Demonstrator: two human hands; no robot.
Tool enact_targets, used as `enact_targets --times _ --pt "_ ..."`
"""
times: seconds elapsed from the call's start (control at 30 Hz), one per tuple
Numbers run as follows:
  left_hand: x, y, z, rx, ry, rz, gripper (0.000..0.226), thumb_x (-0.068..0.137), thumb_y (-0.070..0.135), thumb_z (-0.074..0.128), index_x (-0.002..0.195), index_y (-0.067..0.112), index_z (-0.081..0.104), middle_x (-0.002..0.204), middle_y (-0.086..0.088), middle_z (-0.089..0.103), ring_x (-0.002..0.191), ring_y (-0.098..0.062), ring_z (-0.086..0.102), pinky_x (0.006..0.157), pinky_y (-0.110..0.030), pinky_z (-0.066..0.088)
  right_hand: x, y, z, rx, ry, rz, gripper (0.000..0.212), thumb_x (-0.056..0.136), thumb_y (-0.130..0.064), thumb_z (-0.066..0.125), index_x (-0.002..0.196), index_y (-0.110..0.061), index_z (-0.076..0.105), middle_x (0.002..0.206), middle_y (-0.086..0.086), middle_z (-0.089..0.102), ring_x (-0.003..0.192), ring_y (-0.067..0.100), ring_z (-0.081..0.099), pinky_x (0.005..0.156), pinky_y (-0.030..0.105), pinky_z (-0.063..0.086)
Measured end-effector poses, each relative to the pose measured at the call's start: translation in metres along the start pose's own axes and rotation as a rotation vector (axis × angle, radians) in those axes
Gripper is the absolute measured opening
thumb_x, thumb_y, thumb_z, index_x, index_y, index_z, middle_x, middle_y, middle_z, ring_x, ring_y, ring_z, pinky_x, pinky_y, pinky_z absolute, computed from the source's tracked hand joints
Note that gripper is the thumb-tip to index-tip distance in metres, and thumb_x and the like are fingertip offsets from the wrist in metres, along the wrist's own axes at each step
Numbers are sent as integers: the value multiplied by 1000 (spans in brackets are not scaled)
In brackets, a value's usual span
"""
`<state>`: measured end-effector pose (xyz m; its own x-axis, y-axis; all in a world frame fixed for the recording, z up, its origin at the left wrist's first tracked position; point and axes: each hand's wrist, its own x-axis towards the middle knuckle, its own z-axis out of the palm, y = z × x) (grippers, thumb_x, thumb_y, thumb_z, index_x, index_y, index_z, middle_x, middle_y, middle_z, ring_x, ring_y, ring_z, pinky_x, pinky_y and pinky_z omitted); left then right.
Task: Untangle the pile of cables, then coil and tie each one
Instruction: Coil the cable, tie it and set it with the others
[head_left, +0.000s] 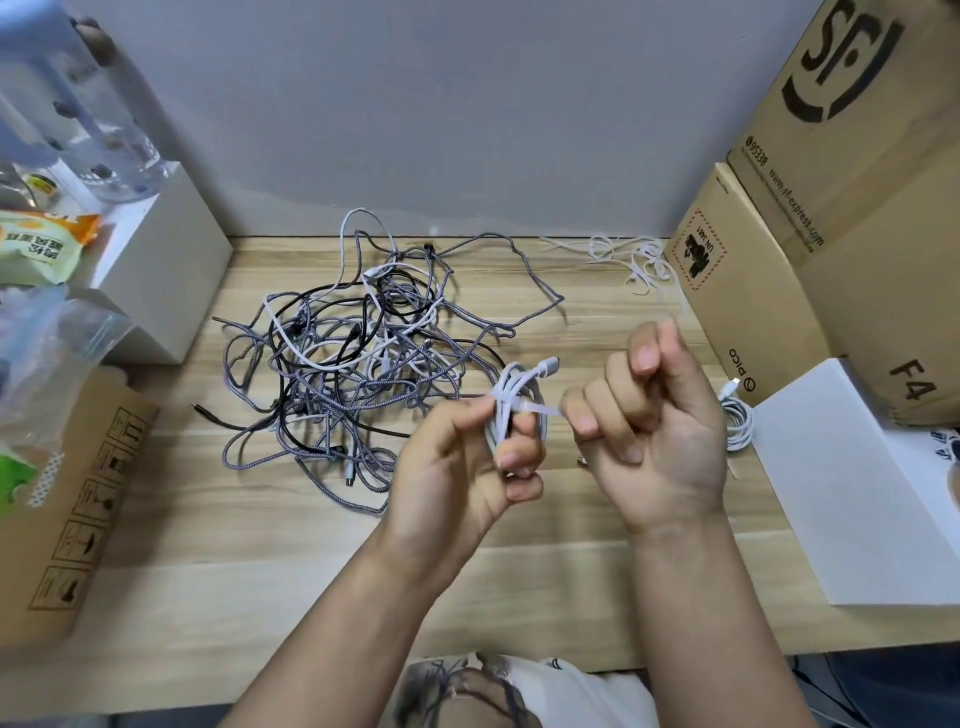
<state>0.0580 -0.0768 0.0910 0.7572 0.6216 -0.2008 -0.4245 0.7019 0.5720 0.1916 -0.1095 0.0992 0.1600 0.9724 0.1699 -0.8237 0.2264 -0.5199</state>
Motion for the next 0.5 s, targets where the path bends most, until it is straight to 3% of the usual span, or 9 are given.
enact_targets --times 0.17,0.27,0.37,0.5 --pt "-3 3 1 184 90 28 12 65 18 47 72 8 49 60 4 49 46 -5 33 47 -18 23 0 -17 4 -297 38 99 29 72 -28 69 50 -15 55 37 -8 21 28 11 19 48 19 45" --pt "-5 4 3 377 75 52 12 63 26 48 65 14 53 53 9 38 45 -3 28 46 -18 17 -3 -23 5 -468 88 117 28 64 -14 67 42 -18 50 35 -10 30 26 5 22 50 21 47" --pt "-8 4 4 525 47 68 16 61 35 46 60 22 54 49 12 29 48 -5 22 46 -21 13 -7 -24 6 -505 109 158 25 61 -14 61 40 -19 49 34 -9 34 24 3 25 49 21 47" --pt "-12 4 6 549 0 69 13 66 29 45 62 19 52 47 12 26 49 -8 19 47 -21 11 -9 -27 4 -504 45 230 26 53 -12 72 40 -20 52 33 -12 36 24 2 36 47 18 44"
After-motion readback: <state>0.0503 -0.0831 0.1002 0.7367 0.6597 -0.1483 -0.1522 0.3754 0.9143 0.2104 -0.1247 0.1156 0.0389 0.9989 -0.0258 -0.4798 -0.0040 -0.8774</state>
